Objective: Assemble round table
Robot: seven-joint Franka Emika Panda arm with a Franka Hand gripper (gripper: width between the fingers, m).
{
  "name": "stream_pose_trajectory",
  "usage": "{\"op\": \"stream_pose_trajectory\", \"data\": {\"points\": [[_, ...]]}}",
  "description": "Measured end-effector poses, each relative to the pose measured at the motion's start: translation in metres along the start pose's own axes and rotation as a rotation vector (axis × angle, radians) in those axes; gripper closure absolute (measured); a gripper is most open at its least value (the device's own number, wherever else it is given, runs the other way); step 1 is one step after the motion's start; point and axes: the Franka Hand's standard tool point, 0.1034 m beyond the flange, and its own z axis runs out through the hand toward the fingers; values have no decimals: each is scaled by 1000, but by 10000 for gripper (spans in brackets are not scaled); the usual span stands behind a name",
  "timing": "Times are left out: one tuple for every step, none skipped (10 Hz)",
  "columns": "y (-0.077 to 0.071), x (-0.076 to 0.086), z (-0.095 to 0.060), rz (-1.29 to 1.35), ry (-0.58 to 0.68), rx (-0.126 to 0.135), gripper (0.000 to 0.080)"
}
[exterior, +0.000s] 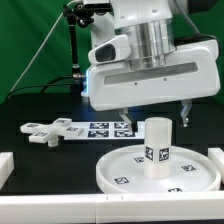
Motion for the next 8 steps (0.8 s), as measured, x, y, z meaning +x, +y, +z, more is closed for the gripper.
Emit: {"op": "stream_pose_trajectory", "data": {"points": [[7,-10,-1,-81,-3,-5,151],[19,-19,-3,-136,-7,-9,151],[36,-30,-6,-242,-4,-17,151],[54,-40,-11,-323,-7,-19,151],[68,-41,-15,-364,-5,-20,151],[71,-41,-15,-439,-10,-27,151],[71,-41,-14,-500,-14,-31,151],[72,-41,-14,-496,-15,-31,151]]}}
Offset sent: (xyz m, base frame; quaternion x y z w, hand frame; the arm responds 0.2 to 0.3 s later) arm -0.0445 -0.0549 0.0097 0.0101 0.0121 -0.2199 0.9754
